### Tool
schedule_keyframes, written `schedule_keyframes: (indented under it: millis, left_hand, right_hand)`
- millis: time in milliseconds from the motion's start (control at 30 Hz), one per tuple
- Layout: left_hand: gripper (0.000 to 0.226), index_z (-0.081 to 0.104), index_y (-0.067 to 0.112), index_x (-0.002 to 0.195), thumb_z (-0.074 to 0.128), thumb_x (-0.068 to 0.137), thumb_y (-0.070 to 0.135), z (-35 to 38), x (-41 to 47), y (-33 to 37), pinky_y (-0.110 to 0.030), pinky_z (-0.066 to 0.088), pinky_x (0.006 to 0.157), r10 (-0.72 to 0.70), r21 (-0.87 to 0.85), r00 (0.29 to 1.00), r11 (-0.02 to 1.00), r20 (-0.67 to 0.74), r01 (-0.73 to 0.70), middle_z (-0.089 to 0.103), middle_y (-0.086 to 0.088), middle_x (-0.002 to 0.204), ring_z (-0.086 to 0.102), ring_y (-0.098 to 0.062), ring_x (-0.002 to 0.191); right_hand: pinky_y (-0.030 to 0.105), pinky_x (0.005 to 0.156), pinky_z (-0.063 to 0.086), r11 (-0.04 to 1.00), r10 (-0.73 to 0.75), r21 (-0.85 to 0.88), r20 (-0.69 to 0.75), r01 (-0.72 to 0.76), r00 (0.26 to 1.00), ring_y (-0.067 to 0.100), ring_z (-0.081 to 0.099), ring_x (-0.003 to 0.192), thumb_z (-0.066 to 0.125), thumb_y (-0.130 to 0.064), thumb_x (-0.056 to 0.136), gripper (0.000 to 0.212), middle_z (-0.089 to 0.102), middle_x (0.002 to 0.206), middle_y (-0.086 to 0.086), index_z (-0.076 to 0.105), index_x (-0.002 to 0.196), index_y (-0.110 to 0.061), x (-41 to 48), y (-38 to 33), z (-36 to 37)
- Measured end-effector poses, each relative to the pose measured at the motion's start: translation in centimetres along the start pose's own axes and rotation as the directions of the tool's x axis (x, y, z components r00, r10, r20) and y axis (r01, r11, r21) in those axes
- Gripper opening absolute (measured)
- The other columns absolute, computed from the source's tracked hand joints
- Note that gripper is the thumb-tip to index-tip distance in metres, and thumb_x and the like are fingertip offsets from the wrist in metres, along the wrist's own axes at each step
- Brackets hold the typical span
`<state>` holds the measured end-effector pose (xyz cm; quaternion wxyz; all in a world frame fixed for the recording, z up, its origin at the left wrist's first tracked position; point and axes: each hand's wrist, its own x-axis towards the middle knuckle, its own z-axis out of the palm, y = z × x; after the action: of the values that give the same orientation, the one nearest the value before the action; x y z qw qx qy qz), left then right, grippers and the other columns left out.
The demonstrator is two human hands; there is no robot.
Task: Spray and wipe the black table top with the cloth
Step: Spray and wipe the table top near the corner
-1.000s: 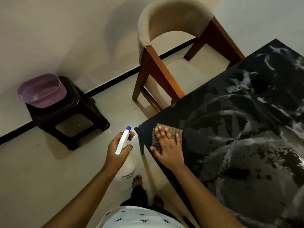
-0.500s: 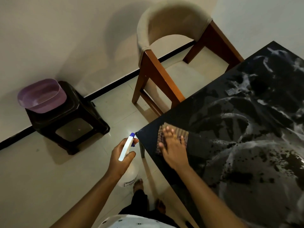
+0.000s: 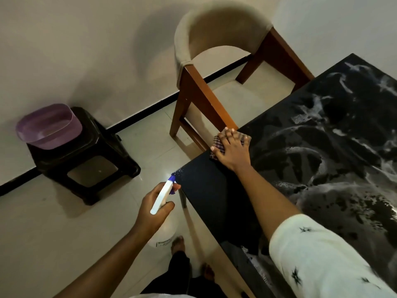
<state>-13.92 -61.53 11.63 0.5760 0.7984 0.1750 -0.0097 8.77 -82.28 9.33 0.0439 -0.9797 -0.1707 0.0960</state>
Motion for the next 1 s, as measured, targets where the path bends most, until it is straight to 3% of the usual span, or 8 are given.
schedule_keyframes:
  millis: [167,267,333,500,567,667,867,1000]
  left_hand:
    - [0.046,0.058,0.022,0.118,0.063,0.072,0.024,0.0,-1.0,0.0,-0.014,0.053,0.077,0.020,-0.040,0.999,0.999,0.038,-0.018,0.067,0.002,0.107,0.063,-0.025,0.100]
    - [0.041,0.060,0.028,0.112,0.062,0.072,0.020,0.4,-1.4,0.4,-0.014,0.053,0.077,0.056,-0.048,0.997,0.997,0.048,-0.053,0.067,0.011,0.103,0.063,-0.021,0.099]
    - [0.042,0.060,0.025,0.114,0.062,0.072,0.022,0.7,-1.8,0.7,-0.014,0.054,0.074,0.043,-0.055,0.998,0.998,0.043,-0.040,0.067,0.008,0.102,0.064,-0.023,0.095]
    - [0.044,0.059,0.024,0.116,0.063,0.072,0.024,1.6,-2.9,0.8,-0.016,0.055,0.072,0.040,-0.058,0.999,0.998,0.025,-0.038,0.067,0.003,0.104,0.064,-0.025,0.093]
    - [0.050,0.057,0.021,0.121,0.064,0.072,0.029,2.1,-3.7,0.4,-0.017,0.055,0.075,0.011,-0.051,1.000,0.999,0.000,-0.011,0.066,-0.001,0.108,0.063,-0.027,0.096]
    - [0.058,0.055,0.019,0.124,0.066,0.070,0.038,2.7,-5.2,-0.4,-0.034,0.057,0.083,-0.012,-0.066,1.000,0.998,-0.023,0.011,0.065,-0.001,0.112,0.062,-0.029,0.101]
    - [0.043,0.060,0.025,0.116,0.061,0.074,0.018,4.4,-8.4,-0.6,-0.038,0.054,0.089,-0.001,-0.134,0.999,0.991,-0.043,-0.005,0.067,0.004,0.111,0.061,-0.024,0.105]
    - [0.040,0.060,0.024,0.113,0.059,0.074,0.016,5.6,-9.9,-0.8,-0.023,0.051,0.086,-0.011,-0.165,0.998,0.986,-0.068,0.000,0.068,0.015,0.106,0.061,-0.012,0.107]
  right_hand:
    - [0.043,0.104,-0.034,0.994,-0.065,0.089,-0.011,0.066,0.998,0.017,-0.015,0.146,0.015,-0.069,0.092,0.074,-0.009,0.160,-0.003,0.000,0.153,-0.029,-10.4,-2.7,1.9]
    - [0.049,0.115,-0.014,0.994,-0.064,0.086,-0.036,0.067,0.997,0.018,-0.007,0.148,0.015,-0.071,0.092,0.075,0.001,0.161,-0.001,0.009,0.154,-0.029,-17.6,-4.3,4.1]
    - [0.051,0.115,-0.004,0.995,-0.049,0.085,-0.014,0.050,0.999,0.020,0.002,0.148,0.021,-0.071,0.092,0.075,0.010,0.161,0.001,0.016,0.153,-0.028,-19.8,-4.5,4.9]
    - [0.050,0.110,-0.021,0.996,0.020,0.088,-0.020,-0.018,1.000,0.021,-0.008,0.148,0.016,-0.072,0.090,0.076,-0.005,0.162,-0.001,-0.001,0.153,-0.033,-12.8,-2.0,2.7]
    - [0.054,0.111,-0.017,0.990,0.092,0.109,0.002,-0.092,0.996,0.023,-0.009,0.148,0.020,-0.069,0.091,0.075,-0.008,0.162,0.001,-0.001,0.153,-0.032,-8.9,-0.7,1.7]
    - [0.054,0.112,-0.014,0.987,0.097,0.124,0.021,-0.099,0.995,0.024,-0.006,0.148,0.022,-0.067,0.093,0.074,-0.005,0.162,0.002,0.003,0.154,-0.029,-7.7,-0.2,1.2]
    - [0.054,0.114,-0.013,0.989,-0.004,0.148,0.001,0.004,1.000,0.024,-0.003,0.148,0.011,-0.072,0.090,0.076,0.000,0.162,0.000,-0.001,0.153,-0.032,-20.3,-2.7,4.3]
    - [0.052,0.114,0.004,0.990,-0.074,0.118,-0.035,0.077,0.997,0.023,0.011,0.147,0.017,-0.068,0.093,0.073,0.018,0.160,0.002,0.018,0.153,-0.027,-29.7,-3.6,6.7]
